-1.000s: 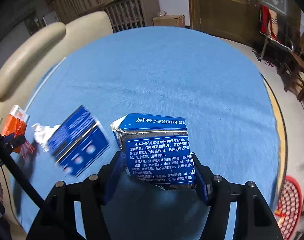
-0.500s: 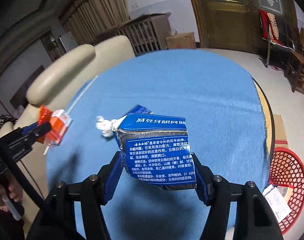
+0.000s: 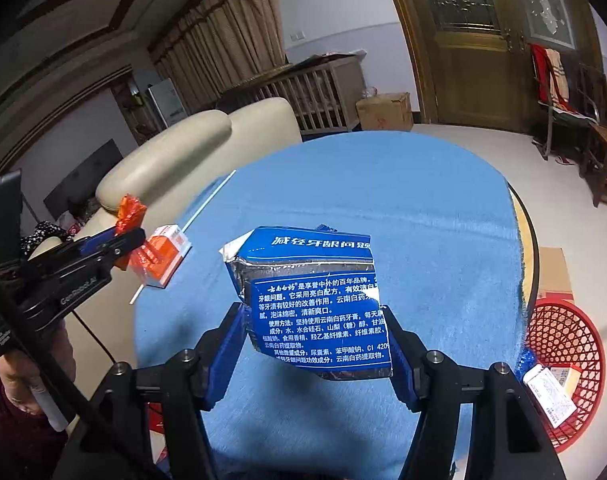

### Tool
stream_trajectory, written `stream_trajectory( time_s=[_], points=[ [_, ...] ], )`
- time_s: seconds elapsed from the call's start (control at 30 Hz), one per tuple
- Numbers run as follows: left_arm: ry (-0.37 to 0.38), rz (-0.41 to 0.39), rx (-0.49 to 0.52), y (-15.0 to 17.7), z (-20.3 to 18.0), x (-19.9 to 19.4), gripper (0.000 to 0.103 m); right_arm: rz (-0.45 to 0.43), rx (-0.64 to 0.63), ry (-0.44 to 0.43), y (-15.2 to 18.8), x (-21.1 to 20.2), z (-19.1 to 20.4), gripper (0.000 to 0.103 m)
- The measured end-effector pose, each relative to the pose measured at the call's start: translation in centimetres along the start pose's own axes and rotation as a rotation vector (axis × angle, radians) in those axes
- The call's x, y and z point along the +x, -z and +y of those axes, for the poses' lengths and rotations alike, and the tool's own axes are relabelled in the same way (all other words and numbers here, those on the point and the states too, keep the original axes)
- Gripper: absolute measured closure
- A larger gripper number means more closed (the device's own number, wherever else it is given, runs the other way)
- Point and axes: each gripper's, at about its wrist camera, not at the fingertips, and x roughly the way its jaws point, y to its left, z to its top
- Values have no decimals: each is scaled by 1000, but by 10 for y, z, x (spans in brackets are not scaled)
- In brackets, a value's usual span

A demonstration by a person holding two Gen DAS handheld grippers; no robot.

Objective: Collect trash

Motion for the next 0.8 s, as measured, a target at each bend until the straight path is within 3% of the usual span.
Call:
stream_trajectory(
  time_s=[0.8],
  points=[
    [6, -17, 56, 3, -30, -14, 72, -21, 50, -23, 11, -19, -17, 36]
  ],
)
